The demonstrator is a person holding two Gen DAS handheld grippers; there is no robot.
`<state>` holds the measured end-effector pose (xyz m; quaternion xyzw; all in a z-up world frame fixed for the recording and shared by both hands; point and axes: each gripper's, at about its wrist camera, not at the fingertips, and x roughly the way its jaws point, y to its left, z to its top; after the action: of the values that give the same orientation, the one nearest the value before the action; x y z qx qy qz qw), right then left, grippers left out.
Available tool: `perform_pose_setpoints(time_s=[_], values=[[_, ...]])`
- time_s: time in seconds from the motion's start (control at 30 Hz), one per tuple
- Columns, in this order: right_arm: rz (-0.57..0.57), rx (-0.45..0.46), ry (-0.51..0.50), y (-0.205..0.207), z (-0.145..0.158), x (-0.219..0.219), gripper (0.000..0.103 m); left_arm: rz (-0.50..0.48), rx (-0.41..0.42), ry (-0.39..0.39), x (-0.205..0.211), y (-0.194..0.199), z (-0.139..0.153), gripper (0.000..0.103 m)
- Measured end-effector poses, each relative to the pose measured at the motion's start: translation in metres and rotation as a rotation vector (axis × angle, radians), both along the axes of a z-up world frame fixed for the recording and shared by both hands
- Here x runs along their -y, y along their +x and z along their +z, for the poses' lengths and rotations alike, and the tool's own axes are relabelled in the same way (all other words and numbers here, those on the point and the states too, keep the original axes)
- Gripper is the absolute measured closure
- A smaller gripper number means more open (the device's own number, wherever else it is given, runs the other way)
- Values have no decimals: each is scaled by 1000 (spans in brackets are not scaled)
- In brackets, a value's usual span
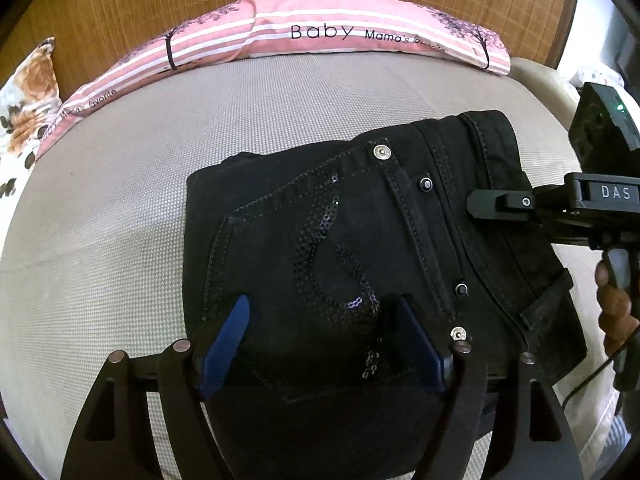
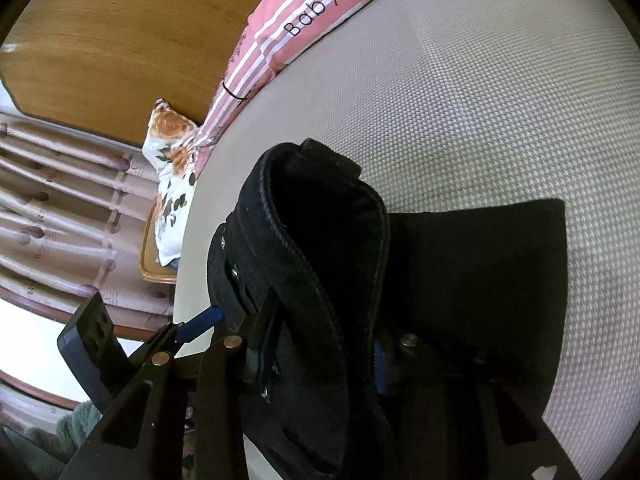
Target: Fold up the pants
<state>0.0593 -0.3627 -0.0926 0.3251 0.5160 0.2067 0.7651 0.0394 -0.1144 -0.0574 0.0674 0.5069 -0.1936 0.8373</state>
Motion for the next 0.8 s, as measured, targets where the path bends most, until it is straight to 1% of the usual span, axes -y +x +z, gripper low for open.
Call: perform_pose_setpoints(time_s=[0.07, 0.13, 0.23, 0.3, 0.37, 0.47, 0.57, 0.67, 0.8], values=[[-16, -1, -7, -2, 3, -3, 75, 4, 4, 4, 1, 0, 0, 26], [-33, 1, -20, -4, 8, -5, 81, 4, 6, 6, 1, -1, 1, 26], [-54, 3, -35, -7, 17, -8, 87, 11, 9, -2, -3, 0, 6, 26], [-66, 17, -59, -11, 26, -11, 88, 27, 12, -14, -9, 1, 10, 26], [-70, 31, -92, -14, 37, -15, 89, 50, 21, -45, -18, 3, 17, 26], [-70, 56, -109, -17, 52, -17, 90, 102, 35, -80, -34, 9, 24, 26], [-73, 84, -117, -20, 68, -15, 91, 136, 20, -99, -43, 16, 23, 26], [-93, 97, -129, -26, 74, -7, 91, 126, 6, -102, -41, 17, 19, 26], [-156, 70, -134, -36, 67, 15, 91, 81, -3, -76, -29, 14, 11, 26]])
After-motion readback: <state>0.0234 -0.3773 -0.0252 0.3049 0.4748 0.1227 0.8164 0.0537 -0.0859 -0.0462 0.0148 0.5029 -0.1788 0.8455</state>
